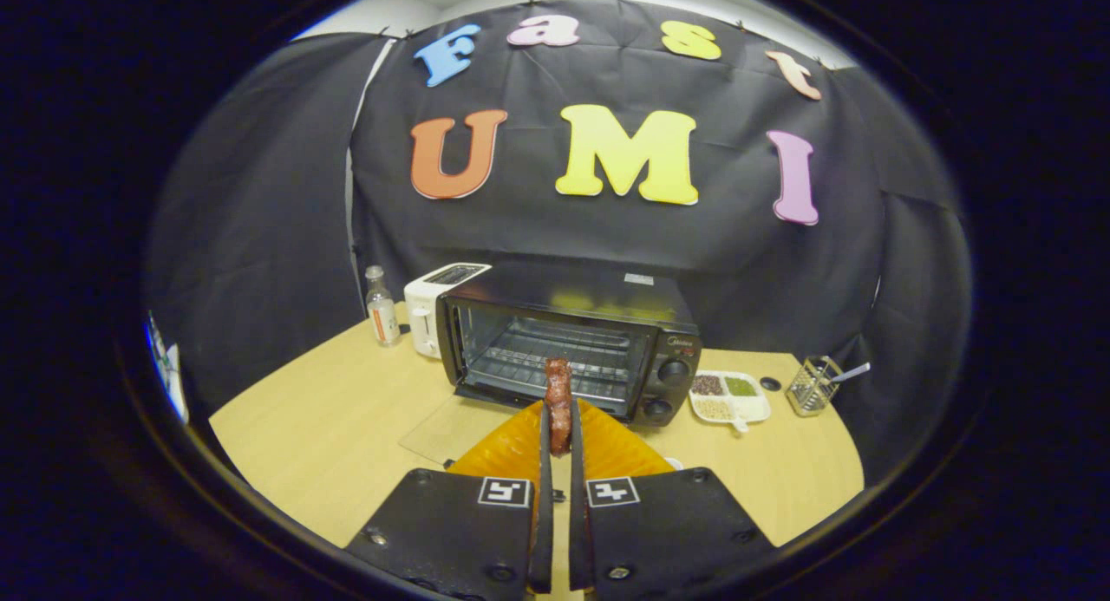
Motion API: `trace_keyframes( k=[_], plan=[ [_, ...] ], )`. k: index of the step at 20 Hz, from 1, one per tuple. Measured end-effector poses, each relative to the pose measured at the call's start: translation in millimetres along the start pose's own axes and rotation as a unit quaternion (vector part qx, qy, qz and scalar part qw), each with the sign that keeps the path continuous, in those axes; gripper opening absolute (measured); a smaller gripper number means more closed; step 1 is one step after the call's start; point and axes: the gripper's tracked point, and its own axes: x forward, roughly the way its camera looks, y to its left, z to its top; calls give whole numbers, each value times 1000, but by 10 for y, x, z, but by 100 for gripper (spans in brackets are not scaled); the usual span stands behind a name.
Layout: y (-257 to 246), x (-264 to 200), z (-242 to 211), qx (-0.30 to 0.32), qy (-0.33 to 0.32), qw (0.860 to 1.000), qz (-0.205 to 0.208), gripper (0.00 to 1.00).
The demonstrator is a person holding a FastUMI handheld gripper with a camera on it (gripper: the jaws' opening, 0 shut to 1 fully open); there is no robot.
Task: Open the toaster oven, put the food inside, and close the toaster oven door.
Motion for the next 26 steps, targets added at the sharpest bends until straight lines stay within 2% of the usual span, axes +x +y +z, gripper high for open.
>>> trace_keyframes(
  k=[5, 9, 13, 15, 19, 20, 25, 26],
  plan=[
    [63, 442, -58, 106, -6, 994, -18, 10],
    [172, 880, -106, 191, 0, 982, -4, 11],
    [337, 1377, -17, 320, -1, 946, 49, 11],
    [335, 1654, -19, 352, -10, 935, 47, 10],
    [315, 2092, 130, 430, -47, 898, 78, 10],
    [275, 2198, 151, 436, -59, 894, 83, 10],
    [126, 2484, -25, 437, -66, 893, 78, 10],
    [88, 2492, -22, 427, -68, 899, 68, 10]
  ],
)
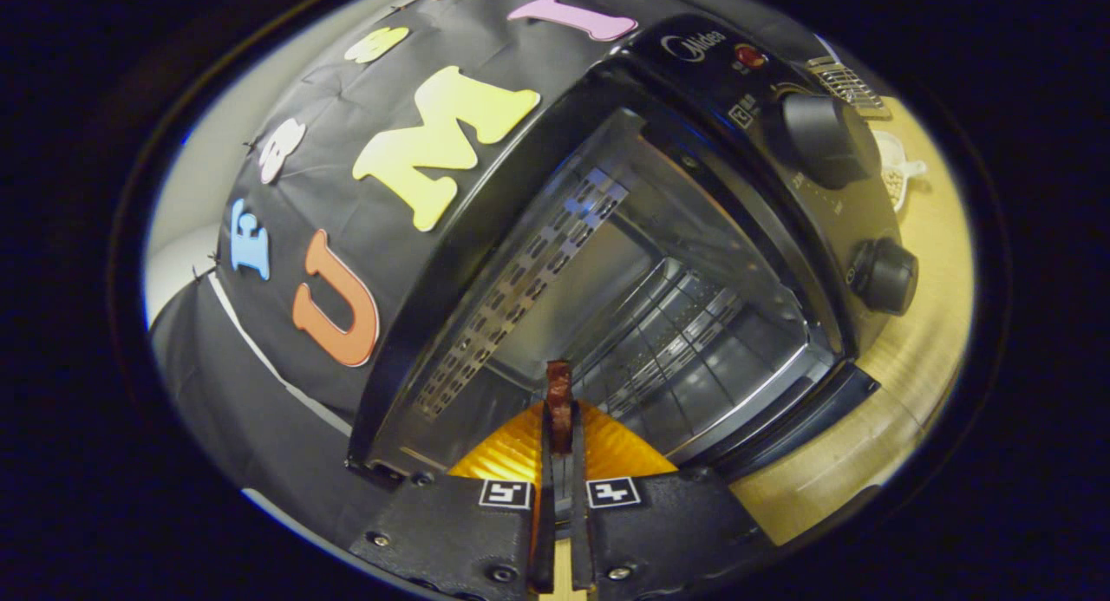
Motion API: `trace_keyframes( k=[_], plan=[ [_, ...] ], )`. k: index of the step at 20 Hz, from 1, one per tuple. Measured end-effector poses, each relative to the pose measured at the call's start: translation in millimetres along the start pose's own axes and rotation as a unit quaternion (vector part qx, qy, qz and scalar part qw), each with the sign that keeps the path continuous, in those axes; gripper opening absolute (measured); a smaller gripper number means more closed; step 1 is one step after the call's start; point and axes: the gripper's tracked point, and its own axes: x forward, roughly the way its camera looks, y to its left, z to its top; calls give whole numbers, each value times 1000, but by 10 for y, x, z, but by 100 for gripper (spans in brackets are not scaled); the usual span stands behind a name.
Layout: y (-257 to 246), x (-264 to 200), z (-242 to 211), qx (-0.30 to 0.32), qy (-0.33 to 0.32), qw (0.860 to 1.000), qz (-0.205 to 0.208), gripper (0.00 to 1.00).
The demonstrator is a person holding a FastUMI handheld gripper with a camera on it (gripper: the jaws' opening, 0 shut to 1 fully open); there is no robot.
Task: Open the toaster oven, put the food inside, and close the toaster oven door.
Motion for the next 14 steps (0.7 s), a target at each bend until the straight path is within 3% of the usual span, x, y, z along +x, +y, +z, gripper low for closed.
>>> trace_keyframes(
  k=[7, 9, 11, 12, 14],
  plan=[
    [-200, -15, 63, -78, -19, 994, -73, 22],
    [-296, -104, 159, -114, -42, 985, -121, 29],
    [-217, -188, 261, -154, -75, 977, -126, 32],
    [-182, -242, 288, -181, -87, 971, -129, 37],
    [-151, -383, 290, -229, -100, 958, -140, 58]
  ],
)
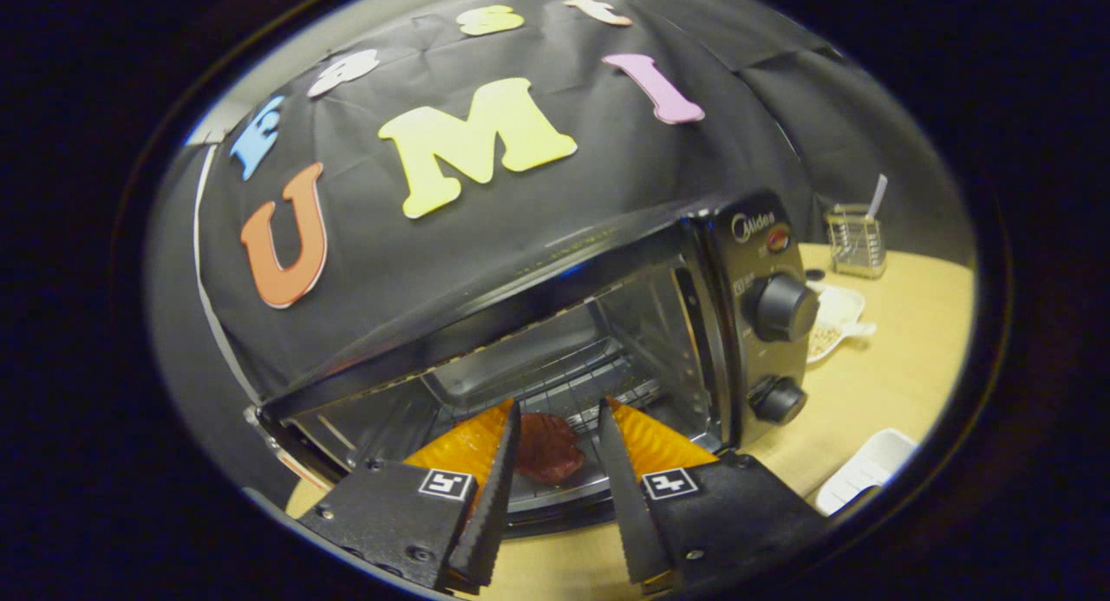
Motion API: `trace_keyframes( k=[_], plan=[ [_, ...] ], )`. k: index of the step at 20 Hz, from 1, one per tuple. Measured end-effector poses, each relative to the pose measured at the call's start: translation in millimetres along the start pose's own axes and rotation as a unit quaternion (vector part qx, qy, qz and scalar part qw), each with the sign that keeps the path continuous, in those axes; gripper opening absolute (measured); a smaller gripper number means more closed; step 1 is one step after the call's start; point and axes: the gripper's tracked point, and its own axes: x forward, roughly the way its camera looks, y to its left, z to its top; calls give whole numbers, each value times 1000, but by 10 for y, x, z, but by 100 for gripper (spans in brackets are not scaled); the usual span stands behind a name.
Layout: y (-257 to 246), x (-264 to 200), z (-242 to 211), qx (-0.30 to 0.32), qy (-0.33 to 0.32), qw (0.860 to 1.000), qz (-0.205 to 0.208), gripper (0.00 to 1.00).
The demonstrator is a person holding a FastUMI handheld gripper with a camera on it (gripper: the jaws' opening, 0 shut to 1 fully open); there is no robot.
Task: Open the toaster oven, put the food inside, and close the toaster oven door.
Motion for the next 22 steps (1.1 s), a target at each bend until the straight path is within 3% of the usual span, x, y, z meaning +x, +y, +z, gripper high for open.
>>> trace_keyframes(
  k=[1, 6, 10, 17, 22],
  plan=[
    [9, -111, 30, -17, -12, 1000, 0, 58],
    [-1, -832, 57, -55, -19, 998, -11, 92],
    [36, -1385, 31, -117, -31, 993, -2, 100],
    [-64, -1864, -646, -179, 53, 982, 10, 100],
    [-154, -2011, -1106, -173, 142, 975, 7, 100]
  ],
)
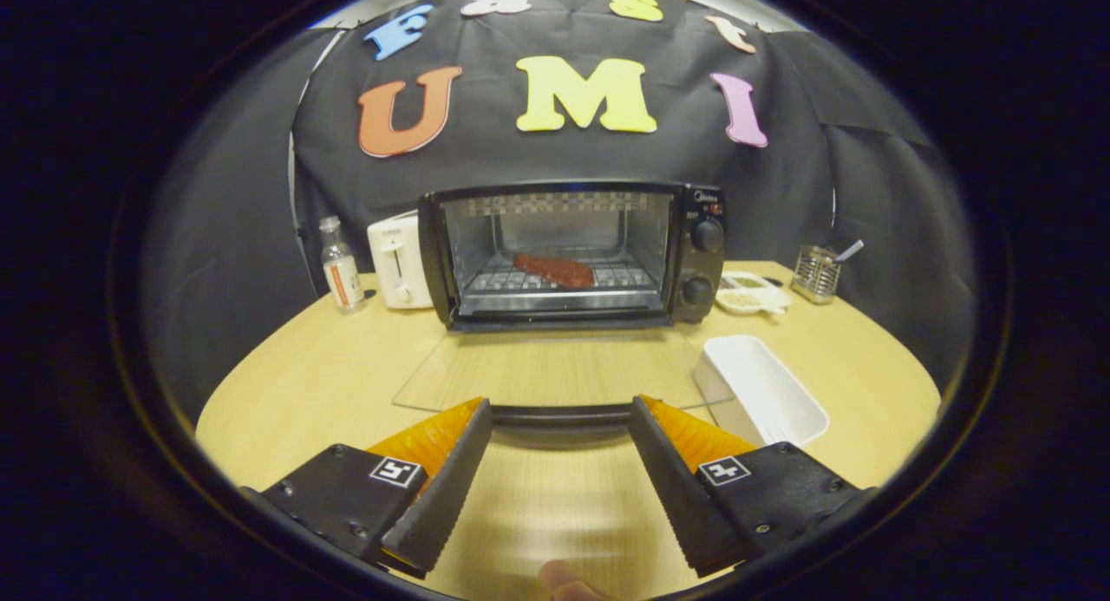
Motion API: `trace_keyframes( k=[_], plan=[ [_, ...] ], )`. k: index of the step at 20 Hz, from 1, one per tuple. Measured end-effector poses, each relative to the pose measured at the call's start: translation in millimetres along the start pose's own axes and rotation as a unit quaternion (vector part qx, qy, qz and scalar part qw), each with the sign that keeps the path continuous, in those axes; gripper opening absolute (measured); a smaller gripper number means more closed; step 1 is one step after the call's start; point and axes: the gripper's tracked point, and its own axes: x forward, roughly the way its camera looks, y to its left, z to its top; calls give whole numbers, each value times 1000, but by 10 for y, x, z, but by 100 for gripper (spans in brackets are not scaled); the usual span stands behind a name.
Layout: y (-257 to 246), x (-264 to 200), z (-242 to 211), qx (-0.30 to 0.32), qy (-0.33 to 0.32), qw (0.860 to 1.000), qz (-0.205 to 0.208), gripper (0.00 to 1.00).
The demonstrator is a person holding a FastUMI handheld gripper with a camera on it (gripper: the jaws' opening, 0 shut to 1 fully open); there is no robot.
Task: Open the toaster oven, put the food inside, and close the toaster oven door.
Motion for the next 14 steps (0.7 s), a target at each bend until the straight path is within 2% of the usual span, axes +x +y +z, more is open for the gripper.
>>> trace_keyframes(
  k=[8, 10, 14],
  plan=[
    [63, 205, -290, 7, 65, 998, 2, 100],
    [26, 244, -328, -2, 81, 997, -14, 100],
    [66, 232, -239, -10, 70, 997, -16, 100]
  ],
)
